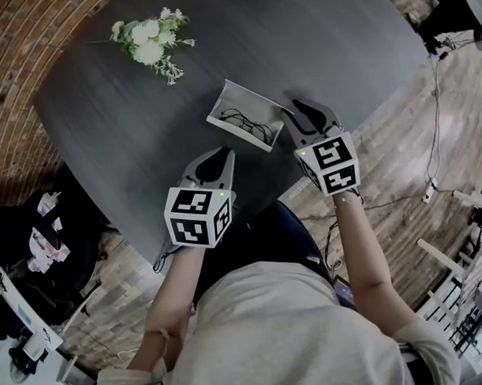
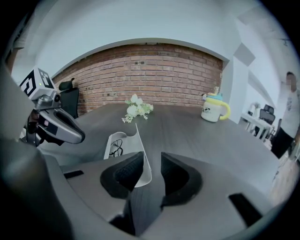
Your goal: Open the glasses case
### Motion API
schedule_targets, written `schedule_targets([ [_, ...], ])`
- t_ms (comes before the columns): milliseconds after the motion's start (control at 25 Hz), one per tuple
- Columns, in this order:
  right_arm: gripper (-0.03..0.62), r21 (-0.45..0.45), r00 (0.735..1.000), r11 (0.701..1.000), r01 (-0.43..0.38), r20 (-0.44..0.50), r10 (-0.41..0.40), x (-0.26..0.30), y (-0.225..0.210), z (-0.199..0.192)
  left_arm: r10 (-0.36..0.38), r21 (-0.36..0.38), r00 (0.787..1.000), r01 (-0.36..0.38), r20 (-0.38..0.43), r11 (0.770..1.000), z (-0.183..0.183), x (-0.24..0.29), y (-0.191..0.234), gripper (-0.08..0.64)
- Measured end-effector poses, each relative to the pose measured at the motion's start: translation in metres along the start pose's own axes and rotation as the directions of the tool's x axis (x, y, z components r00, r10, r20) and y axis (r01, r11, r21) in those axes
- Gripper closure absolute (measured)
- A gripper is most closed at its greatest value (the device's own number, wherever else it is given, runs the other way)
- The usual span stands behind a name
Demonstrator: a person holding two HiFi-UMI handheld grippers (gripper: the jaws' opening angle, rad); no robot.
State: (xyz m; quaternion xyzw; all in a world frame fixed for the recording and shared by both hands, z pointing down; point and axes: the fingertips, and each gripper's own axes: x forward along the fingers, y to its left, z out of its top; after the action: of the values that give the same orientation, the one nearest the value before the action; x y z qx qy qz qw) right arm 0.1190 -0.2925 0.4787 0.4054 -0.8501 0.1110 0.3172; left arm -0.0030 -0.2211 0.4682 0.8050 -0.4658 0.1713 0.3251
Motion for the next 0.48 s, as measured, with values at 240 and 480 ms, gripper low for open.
schedule_targets([
  [240, 0.48, 0.099, 0.994, 0.995, -0.017, 0.107, 0.007, -0.025, 0.012, 0.023, -0.016, 0.025, 0.999, 0.015, 0.028, 1.0, 0.012, -0.012, 0.0, 0.523],
  [480, 0.509, 0.213, 0.972, 0.972, -0.102, 0.227, 0.052, -0.059, 0.039, 0.046, -0.033, 0.052, 0.996, 0.029, 0.083, 0.998, 0.027, -0.029, -0.004, 0.523],
])
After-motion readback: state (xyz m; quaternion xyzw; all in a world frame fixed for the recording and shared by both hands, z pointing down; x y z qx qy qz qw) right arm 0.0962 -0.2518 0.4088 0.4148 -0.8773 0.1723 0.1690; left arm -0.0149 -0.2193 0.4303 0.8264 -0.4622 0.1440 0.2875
